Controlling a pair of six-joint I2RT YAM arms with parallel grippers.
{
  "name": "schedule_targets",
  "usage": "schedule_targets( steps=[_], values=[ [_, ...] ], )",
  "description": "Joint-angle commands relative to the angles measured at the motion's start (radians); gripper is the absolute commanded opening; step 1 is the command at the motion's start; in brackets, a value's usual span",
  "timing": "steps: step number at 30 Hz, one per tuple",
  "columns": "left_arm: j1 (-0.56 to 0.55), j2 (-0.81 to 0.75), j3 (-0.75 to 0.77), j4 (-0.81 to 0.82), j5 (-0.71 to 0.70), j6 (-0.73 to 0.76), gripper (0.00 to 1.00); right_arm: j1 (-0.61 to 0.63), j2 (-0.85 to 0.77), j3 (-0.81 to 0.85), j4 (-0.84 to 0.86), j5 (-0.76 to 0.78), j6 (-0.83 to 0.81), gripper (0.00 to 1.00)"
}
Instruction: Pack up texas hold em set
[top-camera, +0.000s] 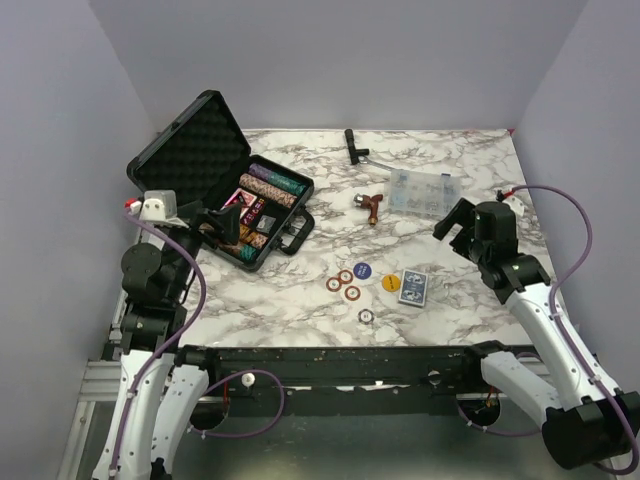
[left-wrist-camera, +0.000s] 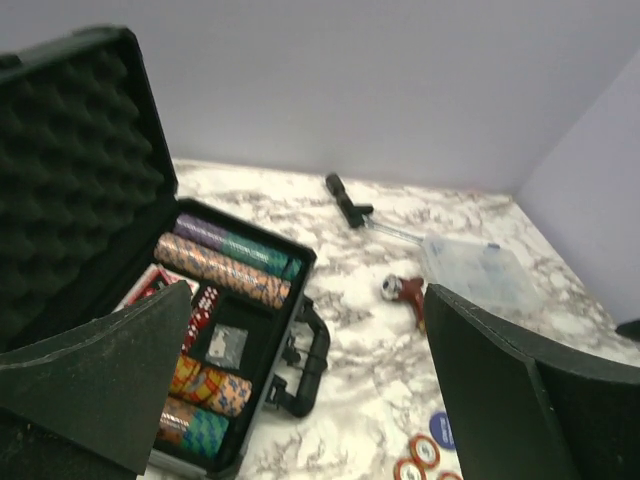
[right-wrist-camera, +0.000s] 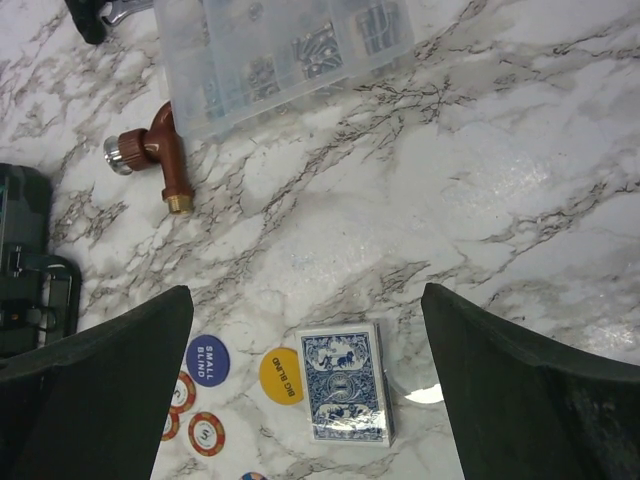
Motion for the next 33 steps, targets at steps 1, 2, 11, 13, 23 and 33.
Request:
schedule_targets(
  steps=[1, 2, 11, 13, 23, 33],
  values=[
    [0.002, 0.047, -0.002, -0.106, 0.155, -0.042, 0.99, 0.001, -0.016, 0.007, -0.074, -0.007, 0.062, 1.0],
    [0.001, 0.062, -0.01, -0.107, 0.197, -0.061, 0.99, 0.001, -0.018, -0.001, -0.084, -0.01, 0.078, 1.0],
    [-0.222, 0.187, -0.078, -0.048, 0.231, -0.191, 0.99, 0.001, 0.07, -0.081, -0.075, -0.202, 0.142, 1.0],
    [-0.301, 0.22, -0.085, -0.036, 0.212, -0.221, 0.99, 0.001, 0.102, -0.101, -0.076, -0.256, 0.14, 1.0],
    [-0.607, 0.427, -0.099, 0.043, 0.128, -0.336, 0.99, 0.0, 0.154, -0.257, 0.026, -0.437, 0.121, 1.0],
    [-0.684, 0.555, -0.016, 0.045, 0.131, -0.34, 0.98, 0.013, 0.275, -0.306, 0.272, -0.564, 0.125, 0.92]
  ],
)
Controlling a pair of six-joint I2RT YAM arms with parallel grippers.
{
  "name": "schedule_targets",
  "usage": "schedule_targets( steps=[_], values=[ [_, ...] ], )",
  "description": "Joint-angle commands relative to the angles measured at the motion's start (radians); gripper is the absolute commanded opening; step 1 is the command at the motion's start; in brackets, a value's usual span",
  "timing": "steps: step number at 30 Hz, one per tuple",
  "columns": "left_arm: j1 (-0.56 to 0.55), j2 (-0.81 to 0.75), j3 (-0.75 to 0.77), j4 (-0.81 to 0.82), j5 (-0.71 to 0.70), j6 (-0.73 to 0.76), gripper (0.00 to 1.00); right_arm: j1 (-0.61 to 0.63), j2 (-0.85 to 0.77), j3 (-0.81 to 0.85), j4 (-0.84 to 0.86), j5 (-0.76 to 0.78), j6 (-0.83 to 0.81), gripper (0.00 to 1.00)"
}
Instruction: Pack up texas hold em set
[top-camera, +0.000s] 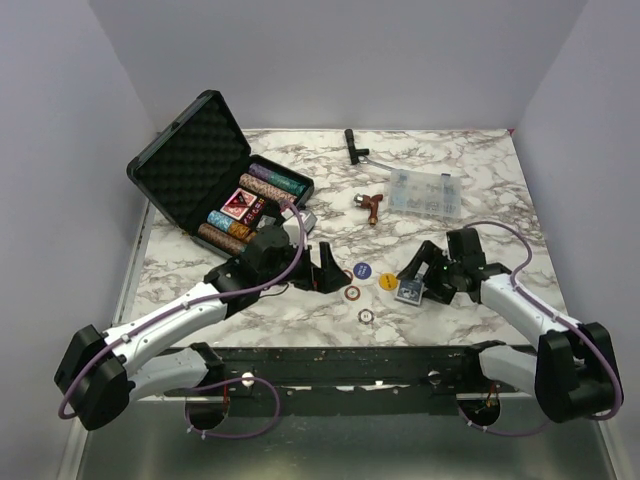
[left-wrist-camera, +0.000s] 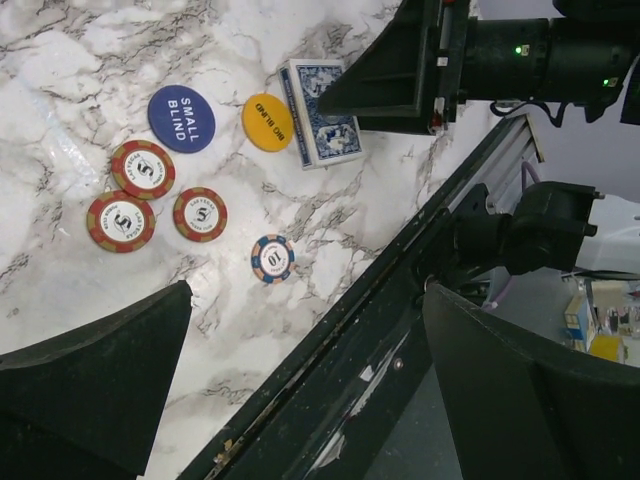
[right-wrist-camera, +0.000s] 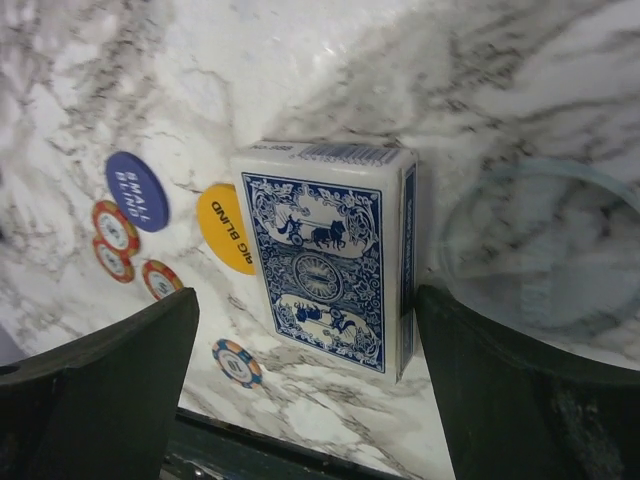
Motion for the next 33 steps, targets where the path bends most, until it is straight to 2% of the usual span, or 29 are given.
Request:
schedule_targets(
  steps=[1, 8, 12, 15, 17, 22, 26, 33],
  values=[
    [-0.012, 0.011, 0.059, 0.017, -0.032, -0.008, 0.98, 0.025, 0.063, -0.011, 0.153, -0.086, 0.019, 0.91],
    [-0.012, 0.025, 0.075, -0.052, -0.089, 0.004, 0.96, 0.189, 0.181, 0.059, 0.354, -0.119, 0.081, 0.9],
    [-0.013, 0.047, 0.105, -0.088, -0.118, 0.019, 0.96, 0.216, 0.228, 0.096, 0.418, -0.163, 0.115, 0.87],
    [-0.013, 0.09, 0.14, -0.104, -0.12, 0.025, 0.96, 0.215, 0.144, 0.136, 0.279, 0.004, 0.105, 0.87],
    [-0.013, 0.137, 0.177, -0.112, -0.105, 0.04, 0.96, 0.214, 0.081, 0.168, 0.163, 0.176, 0.088, 0.89],
    [-0.013, 0.337, 0.336, -0.161, -0.048, 0.171, 0.99, 0.194, -0.059, 0.194, -0.063, 0.521, 0.094, 0.92],
    [-0.019, 0.548, 0.512, -0.265, -0.01, 0.319, 0.99, 0.145, -0.213, 0.172, -0.151, 0.618, 0.126, 0.93],
    [-0.078, 0.8, 0.74, -0.412, -0.102, 0.468, 0.99, 0.137, -0.507, 0.184, -0.226, 0.718, 0.113, 0.92]
  ],
)
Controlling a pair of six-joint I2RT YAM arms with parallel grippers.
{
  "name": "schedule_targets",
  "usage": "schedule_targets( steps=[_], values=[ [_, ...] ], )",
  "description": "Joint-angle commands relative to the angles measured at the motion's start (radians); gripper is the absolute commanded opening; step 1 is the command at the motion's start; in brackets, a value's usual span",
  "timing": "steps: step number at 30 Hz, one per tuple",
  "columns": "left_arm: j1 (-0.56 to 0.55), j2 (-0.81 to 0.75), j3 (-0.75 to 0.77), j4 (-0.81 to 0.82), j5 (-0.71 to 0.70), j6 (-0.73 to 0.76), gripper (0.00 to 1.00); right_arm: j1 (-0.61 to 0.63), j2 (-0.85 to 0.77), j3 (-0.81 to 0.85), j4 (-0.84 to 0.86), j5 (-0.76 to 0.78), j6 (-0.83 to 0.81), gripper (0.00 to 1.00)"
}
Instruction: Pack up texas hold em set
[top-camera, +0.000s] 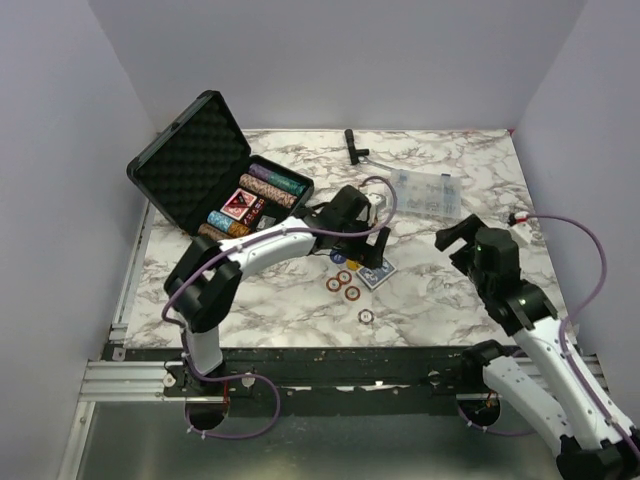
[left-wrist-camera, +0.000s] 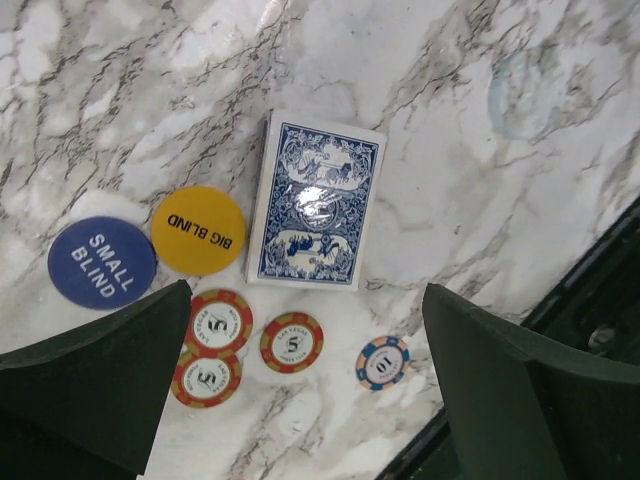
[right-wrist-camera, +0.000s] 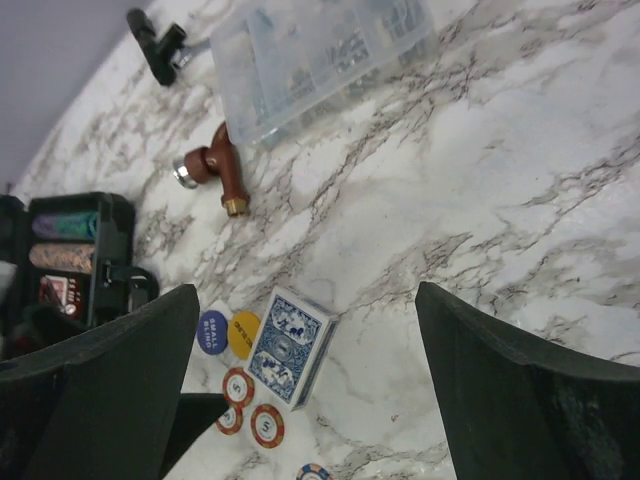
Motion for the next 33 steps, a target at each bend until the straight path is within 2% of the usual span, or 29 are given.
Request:
schedule_targets(
  steps=[1, 6, 15, 25, 33],
  values=[
    [-0.058, 0.131, 0.137, -0.161, -0.058, 0.157, 0.99, -0.003, -0.15, 0.008, -0.088, 0.126, -0.015, 0.92],
    [-0.09, 0.256, 0.256, -0.243, -0.114, 0.181, 0.99, -0.003, -0.258, -0.006, -0.065, 0.122, -0.06, 0.92],
    [-0.155, 0.385, 0.411, -0.326, -0.218, 0.228, 0.99, -0.003, -0.24, -0.017, -0.075, 0.072, -0.039, 0.92],
    [-0.173, 0.459, 0.482, -0.363, -0.282, 0.256, 0.98, -0.002, -0.237, -0.033, -0.064, 0.056, -0.036, 0.92],
    [-0.185, 0.492, 0.512, -0.38, -0.279, 0.255, 0.86, -0.002, -0.225, -0.043, -0.051, 0.038, -0.034, 0.92]
  ],
)
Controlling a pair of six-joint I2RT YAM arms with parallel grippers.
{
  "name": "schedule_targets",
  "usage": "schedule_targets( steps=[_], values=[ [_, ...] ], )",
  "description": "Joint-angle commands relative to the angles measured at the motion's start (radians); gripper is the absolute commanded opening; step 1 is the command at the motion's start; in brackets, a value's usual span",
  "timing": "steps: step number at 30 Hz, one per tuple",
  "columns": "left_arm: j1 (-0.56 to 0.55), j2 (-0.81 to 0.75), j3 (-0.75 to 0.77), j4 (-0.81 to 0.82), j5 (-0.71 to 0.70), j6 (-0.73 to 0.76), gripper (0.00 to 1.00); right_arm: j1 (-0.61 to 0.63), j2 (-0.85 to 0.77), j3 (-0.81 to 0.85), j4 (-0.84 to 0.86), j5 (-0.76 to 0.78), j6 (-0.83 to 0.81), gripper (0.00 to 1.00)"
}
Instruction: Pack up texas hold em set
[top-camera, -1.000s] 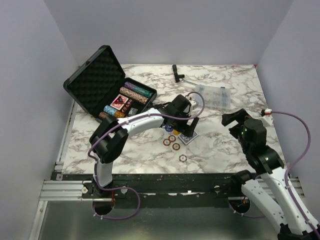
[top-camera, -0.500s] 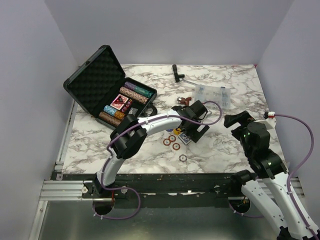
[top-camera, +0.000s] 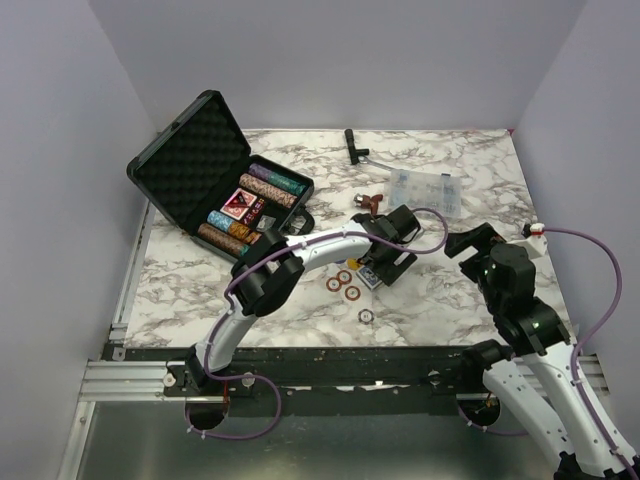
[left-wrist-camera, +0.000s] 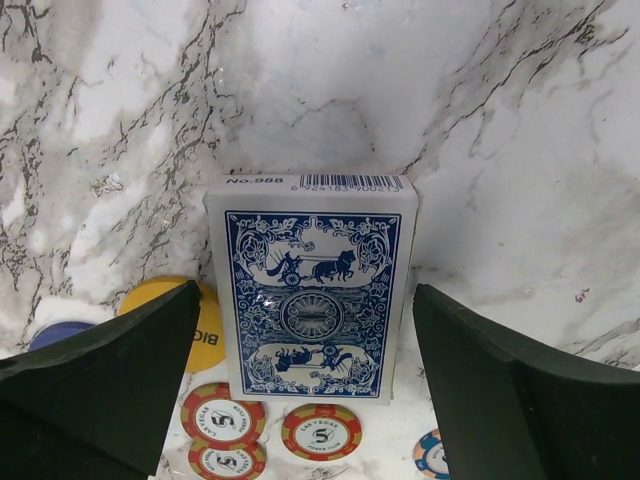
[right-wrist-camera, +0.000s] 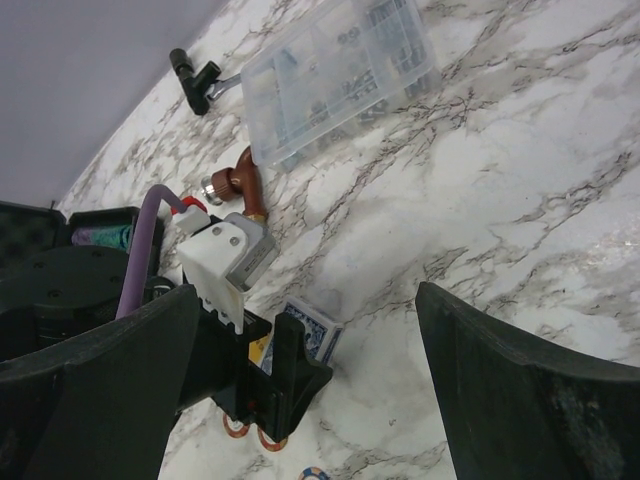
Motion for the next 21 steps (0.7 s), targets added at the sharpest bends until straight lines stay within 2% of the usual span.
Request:
schedule_targets(
  steps=[1, 7, 11, 16, 21],
  values=[
    [-0.018, 0.034, 0.042, -0.021, -0.016, 0.011, 0.84, -0.002, 0.011, -0.017, -0.002, -0.02, 0.005, 0.92],
    [-0.025, 0.029, 0.052, -0.032, -0.027, 0.016, 0.6, -0.003, 0.006, -0.019, -0.002, -0.016, 0.005, 0.92],
    [-0.025, -0.033, 0.019, -0.019, -0.065, 0.029, 0.47, -0.002, 0.005, -0.023, -0.002, -0.012, 0.006, 0.92],
    [-0.022, -0.152, -0.033, -0.02, -0.114, 0.05, 0.39, -0.004, 0.005, -0.027, 0.0, -0.01, 0.006, 0.92],
    [0.041, -0.323, -0.161, -0.009, -0.138, 0.064, 0.39, -0.002, 0.005, -0.031, 0.009, -0.006, -0.011, 0.92]
  ],
)
